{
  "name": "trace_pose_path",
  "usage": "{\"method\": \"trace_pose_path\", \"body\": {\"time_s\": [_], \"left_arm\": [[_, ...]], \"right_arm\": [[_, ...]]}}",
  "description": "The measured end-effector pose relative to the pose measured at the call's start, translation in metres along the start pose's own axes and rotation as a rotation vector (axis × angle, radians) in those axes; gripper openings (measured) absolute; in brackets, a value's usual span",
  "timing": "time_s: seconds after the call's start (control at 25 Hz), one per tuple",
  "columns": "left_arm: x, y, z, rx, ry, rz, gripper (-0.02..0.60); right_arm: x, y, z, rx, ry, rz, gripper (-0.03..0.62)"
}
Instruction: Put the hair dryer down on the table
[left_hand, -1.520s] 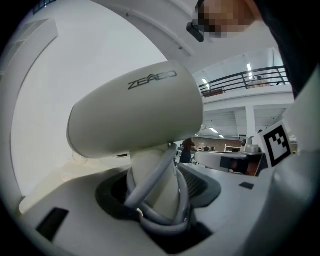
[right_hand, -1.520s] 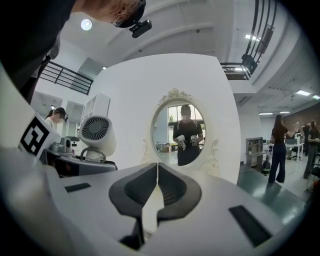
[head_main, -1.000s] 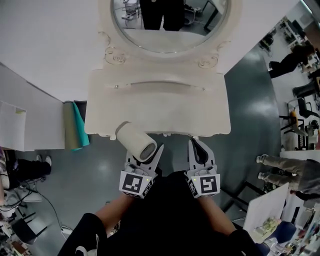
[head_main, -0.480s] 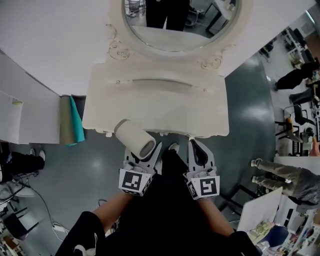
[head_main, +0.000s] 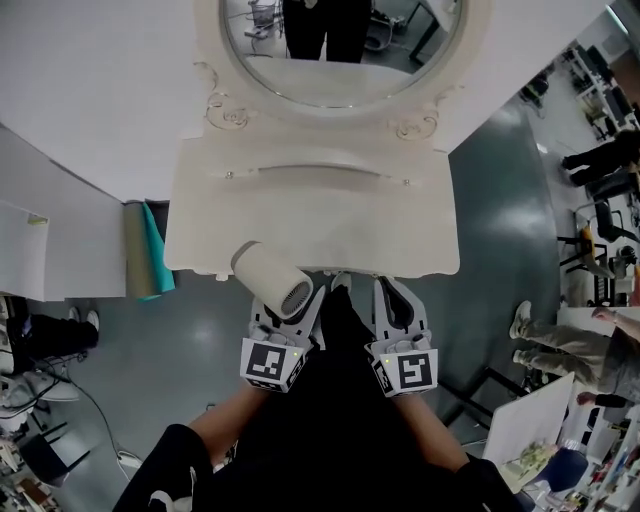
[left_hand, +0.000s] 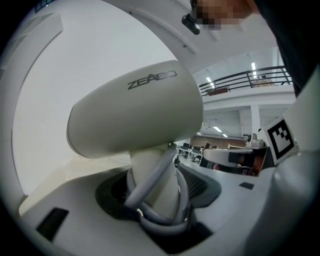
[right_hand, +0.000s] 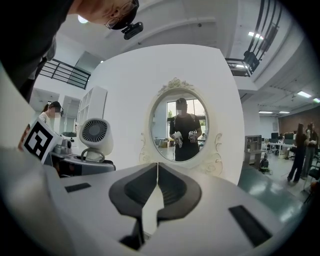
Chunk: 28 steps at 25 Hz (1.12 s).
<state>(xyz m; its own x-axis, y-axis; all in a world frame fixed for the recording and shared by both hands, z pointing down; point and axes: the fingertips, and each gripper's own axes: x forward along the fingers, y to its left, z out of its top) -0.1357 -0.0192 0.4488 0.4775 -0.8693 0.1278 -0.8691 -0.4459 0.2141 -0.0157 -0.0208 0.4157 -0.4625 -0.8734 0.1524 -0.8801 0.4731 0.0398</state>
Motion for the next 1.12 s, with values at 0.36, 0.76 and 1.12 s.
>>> {"method": "trace_pose_path", "body": {"time_s": [0.36, 0.76, 1.12], "left_arm": [[0.052, 0.006, -0.003, 0.027, 0.068, -0.003, 0.245], [0.119, 0.014, -0.03, 0.052, 0.166, -0.001, 0.245], [0.166, 0.034, -0.069, -0.002, 0.295, 0.027, 0.245]], "right_arm": [[0.041, -0.039, 0.001, 0.054, -0.025, -0.007, 0.02], [0.084, -0.078, -0.008, 0.118, 0.014, 0.017, 0.02], [0.115, -0.111, -0.01, 0.1, 0.029, 0.034, 0.02]]}}
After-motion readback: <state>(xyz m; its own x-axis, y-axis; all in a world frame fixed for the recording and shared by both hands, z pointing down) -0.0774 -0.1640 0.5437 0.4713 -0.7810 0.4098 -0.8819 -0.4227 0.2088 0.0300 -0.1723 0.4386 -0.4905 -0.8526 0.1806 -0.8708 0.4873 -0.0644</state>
